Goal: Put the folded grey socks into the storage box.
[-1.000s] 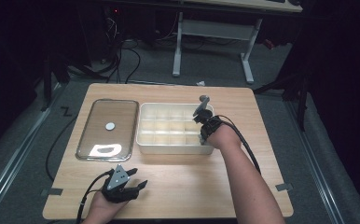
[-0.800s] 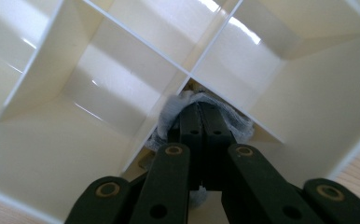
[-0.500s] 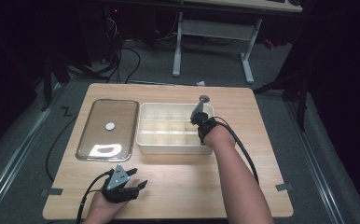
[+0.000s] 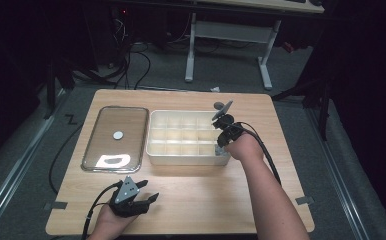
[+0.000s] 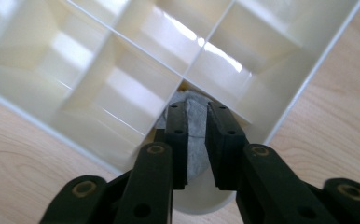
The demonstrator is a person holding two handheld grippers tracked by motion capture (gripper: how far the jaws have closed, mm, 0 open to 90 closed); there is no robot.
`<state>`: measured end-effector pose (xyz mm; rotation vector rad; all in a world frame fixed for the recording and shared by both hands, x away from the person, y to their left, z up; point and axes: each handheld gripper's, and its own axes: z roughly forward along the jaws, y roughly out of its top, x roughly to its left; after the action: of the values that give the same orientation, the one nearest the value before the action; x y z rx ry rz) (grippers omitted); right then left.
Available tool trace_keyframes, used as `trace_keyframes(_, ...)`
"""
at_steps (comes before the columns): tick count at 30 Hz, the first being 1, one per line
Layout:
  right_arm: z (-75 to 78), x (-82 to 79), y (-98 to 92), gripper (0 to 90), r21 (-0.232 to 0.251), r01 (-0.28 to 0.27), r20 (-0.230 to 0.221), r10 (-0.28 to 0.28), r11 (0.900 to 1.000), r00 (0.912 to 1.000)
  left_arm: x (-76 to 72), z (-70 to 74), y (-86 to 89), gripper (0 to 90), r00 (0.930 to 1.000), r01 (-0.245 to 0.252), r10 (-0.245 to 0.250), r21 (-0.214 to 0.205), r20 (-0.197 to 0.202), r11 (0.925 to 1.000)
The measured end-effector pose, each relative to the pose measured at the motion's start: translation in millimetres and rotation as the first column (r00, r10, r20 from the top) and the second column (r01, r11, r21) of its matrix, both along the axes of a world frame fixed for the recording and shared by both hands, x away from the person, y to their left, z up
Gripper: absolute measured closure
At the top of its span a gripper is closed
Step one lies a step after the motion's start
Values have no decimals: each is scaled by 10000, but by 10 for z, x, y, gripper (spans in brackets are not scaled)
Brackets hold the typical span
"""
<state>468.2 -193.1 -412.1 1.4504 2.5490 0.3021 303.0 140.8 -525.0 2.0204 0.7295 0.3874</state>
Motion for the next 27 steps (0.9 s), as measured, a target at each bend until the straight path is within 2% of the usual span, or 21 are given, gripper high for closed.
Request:
trace_keyframes(1, 33, -41, -15, 766, 153, -7, 215, 3, 9999, 9998, 1, -2, 3, 397, 10000, 0, 0, 11, -34, 10000)
trace_keyframes(2, 77, -120, -42, 730, 369, -57, 644, 33, 9993, 9979, 4, -7, 4, 396, 10000, -25, 25, 1, -32, 10000)
trace_keyframes(5, 95, -242, -77, 686, 712, -121, 1274, 29, 9974, 9918, 5, -5, 7, 396, 10000, -45, 45, 21, -20, 10000)
trace_keyframes(6, 95, -242, -77, 686, 712, -121, 1274, 29, 9974, 9918, 7, -2, 10, 396, 10000, -57, 57, 9, -20, 10000)
trace_keyframes(7, 75, -308, -105, 653, 906, -149, 1597, 3, 9958, 9872, 11, 1, 7, 396, 10000, -80, 80, -29, -18, 10000)
trace_keyframes(8, 75, -308, -105, 653, 906, -149, 1597, 3, 9958, 9872, 11, 1, 7, 396, 10000, -80, 80, -29, -18, 10000)
trace_keyframes(9, 59, -371, -132, 632, 1065, -136, 1867, -65, 9942, 9824, 13, -1, 4, 396, 10000, -67, 67, 8, -6, 10000)
trace_keyframes(10, 59, -371, -132, 632, 1065, -136, 1867, -65, 9942, 9824, 13, -1, 4, 395, 10000, -67, 67, 8, -6, 10000)
trace_keyframes(11, 47, -427, -162, 602, 1249, -86, 2103, -180, 9921, 9775, 13, -1, 1, 395, 10000, -80, 80, 34, 22, 10000)
trace_keyframes(12, 47, -427, -162, 602, 1249, -86, 2103, -180, 9921, 9775, 13, -1, 1, 395, 10000, -80, 80, 34, 22, 10000)
trace_keyframes(13, 41, -486, -177, 590, 1210, -173, 2345, -116, 9925, 9721, 14, 0, -3, 394, 10000, -96, 96, 9, 10, 10000)
trace_keyframes(14, 41, -486, -177, 590, 1210, -173, 2345, -116, 9925, 9721, 14, 0, -3, 394, 10000, -96, 96, 9, 10, 10000)
trace_keyframes(15, 31, -548, -210, 585, 1534, -142, 2537, -255, 9881, 9670, 15, 11, -3, 394, 9999, -110, 110, -12, 22, 9999)
trace_keyframes(16, 31, -548, -210, 585, 1534, -142, 2537, -255, 9881, 9670, 15, 11, -3, 393, 9999, -110, 110, -12, 22, 9999)
trace_keyframes(18, 16, -606, -230, 572, 1548, -189, 2736, -245, 9878, 9615, 16, 14, -2, 392, 9999, -141, 141, -13, 64, 9999)
trace_keyframes(19, -3, -673, -255, 564, 1833, -273, 2966, -288, 9827, 9546, 18, 8, 1, 392, 9999, -123, 122, 64, 63, 9999)
trace_keyframes(20, -13, -703, -258, 553, 1876, -269, 2966, -306, 9819, 9545, 20, 6, 4, 392, 9999, -138, 138, 84, 30, 9999)
trace_keyframes(22, -32, -769, -261, 547, 1757, -463, 3302, -145, 9834, 9438, 23, 2, 15, 392, 9998, -154, 153, -19, -82, 9999)
trace_keyframes(23, -41, -799, -271, 541, 1962, -444, 3344, -243, 9796, 9421, 24, 2, 19, 393, 9998, -173, 172, -36, -97, 9998)
trace_keyframes(26, -59, -847, -285, 530, 1997, -441, 3387, -267, 9789, 9405, 23, 8, 28, 395, 9997, -208, 207, -69, -117, 9998)
trace_keyframes(27, -79, -909, -304, 518, 2252, -462, 3582, -386, 9732, 9329, 19, 15, 34, 398, 9997, -218, 217, -107, -139, 9997)
